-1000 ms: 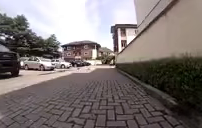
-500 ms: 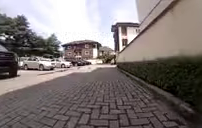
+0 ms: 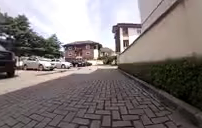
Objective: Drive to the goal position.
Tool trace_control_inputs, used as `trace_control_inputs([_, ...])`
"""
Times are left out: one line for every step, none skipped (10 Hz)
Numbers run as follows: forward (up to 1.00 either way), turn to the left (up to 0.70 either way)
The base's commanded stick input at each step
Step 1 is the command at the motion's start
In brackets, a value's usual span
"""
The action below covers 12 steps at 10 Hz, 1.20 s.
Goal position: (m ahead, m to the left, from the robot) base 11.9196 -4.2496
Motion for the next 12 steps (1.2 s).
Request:
trace_control_inputs([0.5,-0.5])
trace_control_inputs([0.5,-0.5])
trace_control_inputs([0.5,-0.5])
trace_control_inputs([0.5,0.0])
trace_control_inputs([0.5,0.0])
trace_control_inputs([0.5,0.0])
trace_control_inputs([0.5,0.0])
trace_control_inputs([0.5,0.0])
trace_control_inputs([0.5,0.0])
trace_control_inputs([0.5,0.0])
trace_control_inputs([0.5,0.0])
trace_control_inputs([0.5,0.0])
